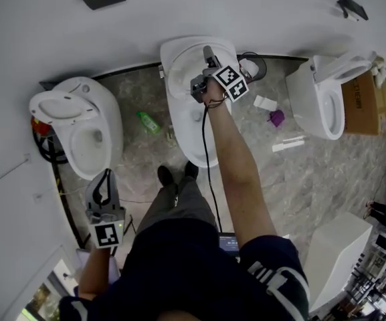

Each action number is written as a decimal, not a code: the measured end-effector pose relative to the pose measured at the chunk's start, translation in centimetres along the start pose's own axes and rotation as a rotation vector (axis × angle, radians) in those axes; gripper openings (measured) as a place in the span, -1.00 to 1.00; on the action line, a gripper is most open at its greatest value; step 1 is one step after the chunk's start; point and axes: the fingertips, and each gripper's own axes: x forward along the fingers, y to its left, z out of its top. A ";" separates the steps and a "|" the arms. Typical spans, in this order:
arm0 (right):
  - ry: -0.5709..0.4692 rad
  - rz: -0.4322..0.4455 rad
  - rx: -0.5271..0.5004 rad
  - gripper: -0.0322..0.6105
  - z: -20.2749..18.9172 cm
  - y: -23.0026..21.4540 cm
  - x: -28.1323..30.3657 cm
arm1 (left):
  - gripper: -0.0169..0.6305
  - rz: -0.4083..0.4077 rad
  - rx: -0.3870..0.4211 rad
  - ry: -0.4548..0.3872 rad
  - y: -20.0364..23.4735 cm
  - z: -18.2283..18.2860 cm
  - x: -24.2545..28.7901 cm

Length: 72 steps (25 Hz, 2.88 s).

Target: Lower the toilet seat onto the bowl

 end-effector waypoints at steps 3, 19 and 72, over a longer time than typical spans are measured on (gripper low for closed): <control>-0.005 -0.017 0.053 0.00 0.0 -0.9 1.4 | -0.86 0.006 0.001 0.015 0.3 -0.3 0.4; -0.037 -0.114 0.269 -0.19 -0.1 -5.1 5.8 | -0.87 0.023 -0.015 0.060 1.3 -1.7 2.3; -0.019 -0.256 0.392 -0.55 0.1 -5.8 5.7 | -0.86 -0.274 0.118 0.002 -8.4 -0.9 9.6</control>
